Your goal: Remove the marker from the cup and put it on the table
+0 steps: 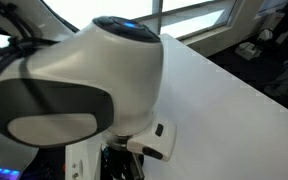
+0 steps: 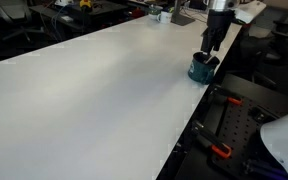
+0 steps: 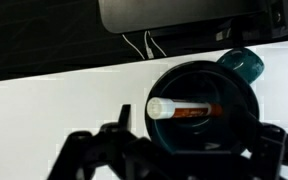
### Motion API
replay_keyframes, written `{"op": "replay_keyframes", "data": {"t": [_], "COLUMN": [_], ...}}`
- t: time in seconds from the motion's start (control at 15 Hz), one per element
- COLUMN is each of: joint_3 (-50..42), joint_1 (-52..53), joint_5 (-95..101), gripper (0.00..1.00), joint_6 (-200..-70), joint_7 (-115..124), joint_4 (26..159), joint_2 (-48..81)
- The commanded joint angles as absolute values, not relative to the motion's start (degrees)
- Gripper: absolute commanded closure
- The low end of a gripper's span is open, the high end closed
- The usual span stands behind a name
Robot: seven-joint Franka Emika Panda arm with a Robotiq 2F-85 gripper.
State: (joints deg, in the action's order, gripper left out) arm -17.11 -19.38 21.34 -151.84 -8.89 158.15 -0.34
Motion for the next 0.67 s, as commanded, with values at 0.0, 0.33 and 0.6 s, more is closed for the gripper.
{"op": "replay_keyframes", "data": {"t": [0.0, 0.33, 0.6], "joint_3": [-17.5, -17.7, -18.3], "joint_1": [-18.9, -19.0, -19.3], "joint_5": [16.6, 15.6, 16.7], "gripper": [0.26, 0.67, 0.88], "joint_6": [-152.4, -151.6, -151.1], "joint_7": [-14.0, -15.4, -14.5], "joint_4": [157.9, 157.1, 156.6], "joint_2": [1.0, 2.2, 2.7]}}
